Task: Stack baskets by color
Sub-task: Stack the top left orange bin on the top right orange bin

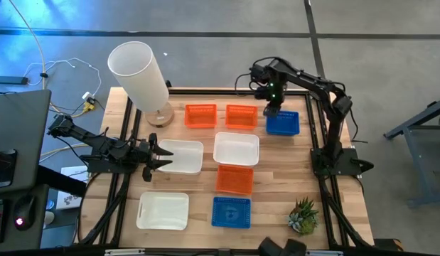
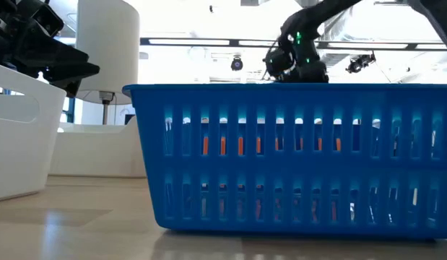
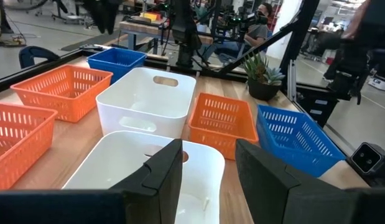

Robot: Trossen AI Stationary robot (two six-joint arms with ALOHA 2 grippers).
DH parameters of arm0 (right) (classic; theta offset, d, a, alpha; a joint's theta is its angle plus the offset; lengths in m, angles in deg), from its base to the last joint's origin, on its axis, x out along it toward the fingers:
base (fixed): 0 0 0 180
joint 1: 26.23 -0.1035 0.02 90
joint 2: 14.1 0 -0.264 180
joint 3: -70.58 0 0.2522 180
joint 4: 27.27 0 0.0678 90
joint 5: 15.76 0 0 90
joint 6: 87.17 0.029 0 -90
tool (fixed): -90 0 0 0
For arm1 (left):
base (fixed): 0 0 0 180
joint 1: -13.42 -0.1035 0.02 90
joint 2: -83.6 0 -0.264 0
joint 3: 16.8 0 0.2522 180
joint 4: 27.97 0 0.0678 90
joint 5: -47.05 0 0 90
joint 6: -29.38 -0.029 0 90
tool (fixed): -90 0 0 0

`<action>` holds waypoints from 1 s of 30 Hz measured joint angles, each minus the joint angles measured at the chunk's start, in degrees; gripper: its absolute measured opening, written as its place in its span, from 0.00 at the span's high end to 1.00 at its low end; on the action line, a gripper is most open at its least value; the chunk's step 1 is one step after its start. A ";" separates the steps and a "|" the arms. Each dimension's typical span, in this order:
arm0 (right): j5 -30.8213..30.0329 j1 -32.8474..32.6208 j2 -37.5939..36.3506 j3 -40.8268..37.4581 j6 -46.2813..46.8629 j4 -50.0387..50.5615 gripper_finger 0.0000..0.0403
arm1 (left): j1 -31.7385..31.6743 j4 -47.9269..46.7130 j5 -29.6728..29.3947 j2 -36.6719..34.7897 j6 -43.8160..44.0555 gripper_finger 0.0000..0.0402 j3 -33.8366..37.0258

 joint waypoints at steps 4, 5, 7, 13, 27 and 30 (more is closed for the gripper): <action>-1.94 -4.47 -2.91 0.03 3.92 0.06 0.76 | 0.00 -0.01 0.26 -0.01 0.00 0.66 0.00; -1.98 -5.63 -3.83 0.03 5.46 0.06 0.76 | 0.00 -0.01 0.28 0.00 0.00 0.66 0.00; -2.13 -8.35 -5.54 0.03 9.27 -0.34 0.76 | 0.03 0.00 0.28 -0.01 0.00 0.66 0.00; -2.54 -18.57 -8.74 0.03 20.78 -3.02 0.76 | 0.04 1.00 1.31 -0.01 -0.11 0.66 -0.02; -15.76 -41.02 -8.93 0.03 37.82 -8.20 0.76 | 0.04 -7.60 -1.76 3.56 -8.10 0.66 -8.50; -18.47 -43.95 -8.93 0.03 41.16 -8.57 0.76 | 0.03 -12.83 -5.23 6.10 -10.64 0.66 -12.66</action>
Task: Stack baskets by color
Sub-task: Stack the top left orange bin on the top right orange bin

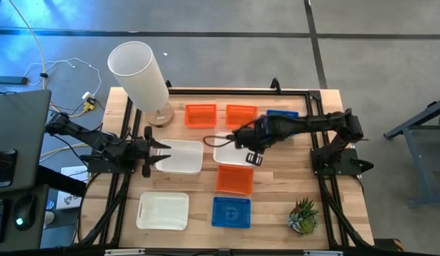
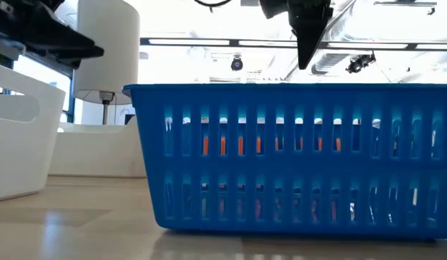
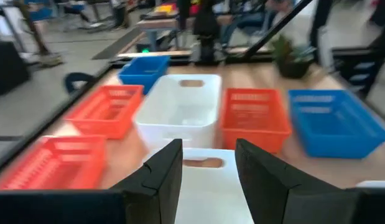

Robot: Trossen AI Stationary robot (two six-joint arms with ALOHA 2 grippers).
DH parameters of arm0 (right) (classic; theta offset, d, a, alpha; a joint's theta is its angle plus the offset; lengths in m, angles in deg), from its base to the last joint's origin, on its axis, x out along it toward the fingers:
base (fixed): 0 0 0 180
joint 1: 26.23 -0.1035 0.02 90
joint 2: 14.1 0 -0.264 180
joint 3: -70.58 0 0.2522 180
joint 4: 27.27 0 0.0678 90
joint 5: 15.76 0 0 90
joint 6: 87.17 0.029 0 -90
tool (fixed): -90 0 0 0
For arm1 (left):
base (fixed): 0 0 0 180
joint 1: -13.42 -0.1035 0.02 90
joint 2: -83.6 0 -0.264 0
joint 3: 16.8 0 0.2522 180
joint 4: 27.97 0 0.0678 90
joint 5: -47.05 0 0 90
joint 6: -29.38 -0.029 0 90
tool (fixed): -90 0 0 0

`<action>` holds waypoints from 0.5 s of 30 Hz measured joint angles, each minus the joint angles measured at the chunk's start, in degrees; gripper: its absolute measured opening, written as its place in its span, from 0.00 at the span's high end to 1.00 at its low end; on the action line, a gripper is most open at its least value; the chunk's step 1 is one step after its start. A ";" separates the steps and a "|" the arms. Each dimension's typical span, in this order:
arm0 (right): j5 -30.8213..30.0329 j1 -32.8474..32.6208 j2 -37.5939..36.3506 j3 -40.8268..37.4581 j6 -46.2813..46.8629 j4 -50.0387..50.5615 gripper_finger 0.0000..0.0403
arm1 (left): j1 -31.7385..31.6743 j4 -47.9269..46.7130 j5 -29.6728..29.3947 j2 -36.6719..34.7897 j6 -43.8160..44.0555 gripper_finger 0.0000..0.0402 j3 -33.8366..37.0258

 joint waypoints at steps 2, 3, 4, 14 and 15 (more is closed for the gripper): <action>-0.94 -1.59 0.00 0.00 2.35 -0.25 0.76 | -0.04 -1.70 -1.96 1.94 -1.72 0.66 -2.86; -1.08 -2.25 0.00 0.00 3.39 -0.65 0.76 | -0.06 -2.50 -2.49 2.98 -2.73 0.66 -4.39; -1.09 -2.89 0.00 0.00 4.35 -1.30 0.76 | -0.13 -2.91 -2.59 4.11 -3.93 0.66 -5.91; -5.42 -7.55 0.02 0.00 6.27 -9.42 0.76 | -7.59 -7.24 -1.66 17.42 -13.12 0.66 -20.50; -6.02 -7.72 0.02 0.00 6.83 -9.60 0.76 | -8.74 -7.84 -1.17 18.73 -13.38 0.66 -21.71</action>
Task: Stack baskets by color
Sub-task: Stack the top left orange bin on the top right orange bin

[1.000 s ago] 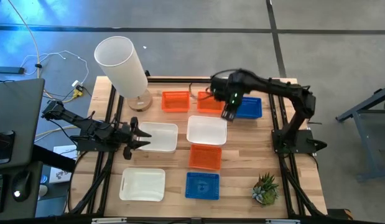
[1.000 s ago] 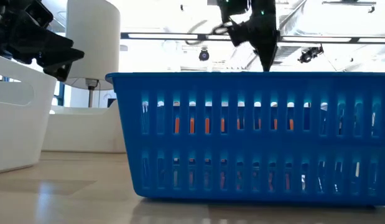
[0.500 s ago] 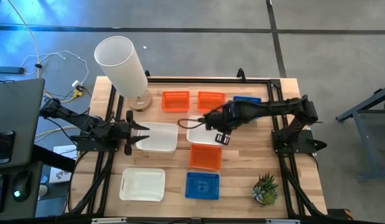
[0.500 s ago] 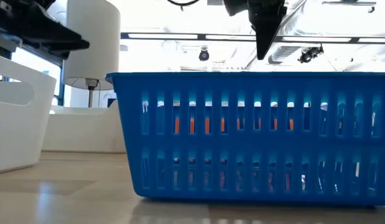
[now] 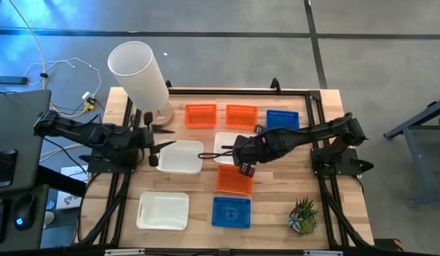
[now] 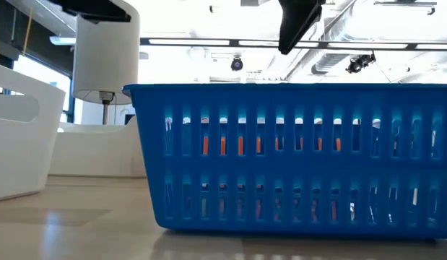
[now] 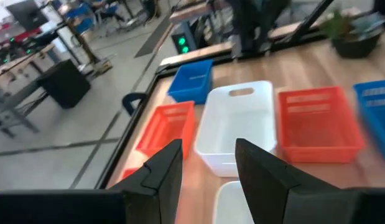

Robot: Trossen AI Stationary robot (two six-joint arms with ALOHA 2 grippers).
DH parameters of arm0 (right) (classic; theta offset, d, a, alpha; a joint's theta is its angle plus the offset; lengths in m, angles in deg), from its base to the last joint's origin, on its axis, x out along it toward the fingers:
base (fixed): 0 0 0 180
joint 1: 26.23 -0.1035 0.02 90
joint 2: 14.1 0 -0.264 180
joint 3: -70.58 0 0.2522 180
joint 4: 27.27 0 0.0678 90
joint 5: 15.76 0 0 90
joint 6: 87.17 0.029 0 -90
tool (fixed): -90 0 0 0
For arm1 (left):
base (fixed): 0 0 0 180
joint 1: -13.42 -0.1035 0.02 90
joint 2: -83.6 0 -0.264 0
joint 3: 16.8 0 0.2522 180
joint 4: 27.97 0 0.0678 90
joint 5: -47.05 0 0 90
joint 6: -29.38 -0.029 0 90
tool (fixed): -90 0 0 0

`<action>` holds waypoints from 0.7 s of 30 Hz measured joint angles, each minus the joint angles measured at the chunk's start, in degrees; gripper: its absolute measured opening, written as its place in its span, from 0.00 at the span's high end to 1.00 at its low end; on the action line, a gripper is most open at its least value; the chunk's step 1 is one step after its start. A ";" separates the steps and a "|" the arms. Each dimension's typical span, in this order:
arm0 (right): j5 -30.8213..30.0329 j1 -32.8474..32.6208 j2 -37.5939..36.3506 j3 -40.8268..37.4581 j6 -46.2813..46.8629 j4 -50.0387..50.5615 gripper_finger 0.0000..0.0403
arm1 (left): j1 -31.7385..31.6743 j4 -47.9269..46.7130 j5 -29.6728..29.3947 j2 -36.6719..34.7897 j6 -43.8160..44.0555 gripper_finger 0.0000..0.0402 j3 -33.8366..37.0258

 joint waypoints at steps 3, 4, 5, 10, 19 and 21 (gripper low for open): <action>-2.25 -0.20 0.00 0.00 2.40 -0.11 0.76 | -3.31 -1.39 3.65 3.55 -0.06 0.65 -3.30; -3.03 -0.20 0.00 0.00 3.36 -0.17 0.76 | -4.37 -2.06 5.05 4.73 -0.06 0.65 -4.37; -3.79 -0.17 0.00 -0.02 4.27 -0.21 0.76 | -5.35 -2.67 5.85 6.07 -0.08 0.64 -5.33; -5.71 -0.14 0.00 -0.02 6.29 -0.45 0.76 | -10.69 -3.72 6.59 12.28 -2.86 0.57 -7.61; -6.06 -0.16 0.02 -0.02 6.27 -2.25 0.76 | -20.27 -3.61 11.23 25.18 -5.51 0.52 -10.48; -6.12 -0.16 0.04 -0.02 6.27 -2.30 0.76 | -21.86 -3.46 13.23 28.07 -5.59 0.53 -10.95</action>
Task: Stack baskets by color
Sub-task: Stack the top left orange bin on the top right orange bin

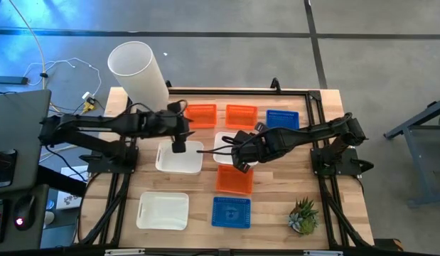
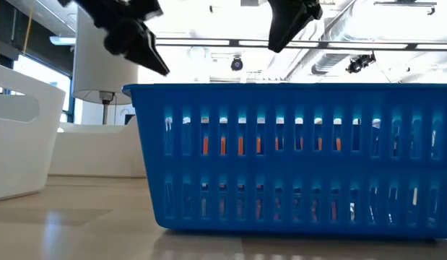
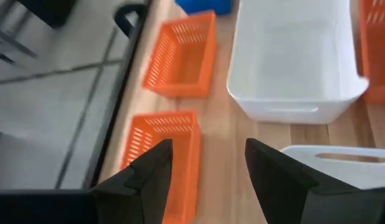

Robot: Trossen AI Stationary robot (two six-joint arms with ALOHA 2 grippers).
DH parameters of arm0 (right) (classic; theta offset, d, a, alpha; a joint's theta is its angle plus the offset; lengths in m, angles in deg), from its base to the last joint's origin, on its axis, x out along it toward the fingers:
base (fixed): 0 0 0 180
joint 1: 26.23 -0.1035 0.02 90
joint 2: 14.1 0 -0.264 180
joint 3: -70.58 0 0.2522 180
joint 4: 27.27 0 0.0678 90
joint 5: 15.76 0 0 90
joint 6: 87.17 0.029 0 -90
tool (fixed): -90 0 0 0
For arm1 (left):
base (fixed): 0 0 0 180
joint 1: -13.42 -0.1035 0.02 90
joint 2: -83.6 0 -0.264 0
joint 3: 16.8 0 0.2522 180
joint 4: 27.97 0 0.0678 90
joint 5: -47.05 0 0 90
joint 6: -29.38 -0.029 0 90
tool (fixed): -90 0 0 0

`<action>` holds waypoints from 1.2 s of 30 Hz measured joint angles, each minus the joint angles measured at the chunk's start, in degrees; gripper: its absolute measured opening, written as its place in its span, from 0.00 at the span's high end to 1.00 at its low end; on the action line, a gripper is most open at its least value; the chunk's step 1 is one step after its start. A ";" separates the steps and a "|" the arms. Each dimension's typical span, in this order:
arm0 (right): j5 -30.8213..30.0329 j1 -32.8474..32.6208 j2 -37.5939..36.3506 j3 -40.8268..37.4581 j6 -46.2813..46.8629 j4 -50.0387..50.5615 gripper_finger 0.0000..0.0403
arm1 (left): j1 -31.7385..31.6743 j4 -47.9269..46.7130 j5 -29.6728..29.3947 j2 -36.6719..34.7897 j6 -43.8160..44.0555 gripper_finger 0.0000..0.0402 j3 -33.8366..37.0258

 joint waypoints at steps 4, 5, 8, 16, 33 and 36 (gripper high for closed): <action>-1.41 0.02 0.00 0.00 0.00 -0.04 0.76 | -2.73 0.02 1.60 5.02 0.00 0.55 -0.84; -1.70 0.02 0.00 0.00 -0.01 -0.04 0.76 | -3.37 0.02 1.58 6.22 0.04 0.55 -1.11; -1.93 0.02 0.00 0.00 -0.02 -0.04 0.76 | -4.94 -0.03 1.55 9.61 0.84 0.55 -1.89; -1.86 0.00 0.00 0.00 0.02 -0.52 0.76 | -7.02 0.19 1.80 16.54 1.05 0.55 -4.22; -0.77 0.02 2.21 -0.07 -1.41 -1.12 0.76 | -12.80 0.52 3.92 25.46 -0.44 0.55 -4.51; -0.81 0.02 2.21 -0.07 -1.38 -1.25 0.76 | -13.54 0.17 3.88 26.11 -0.42 0.55 -4.51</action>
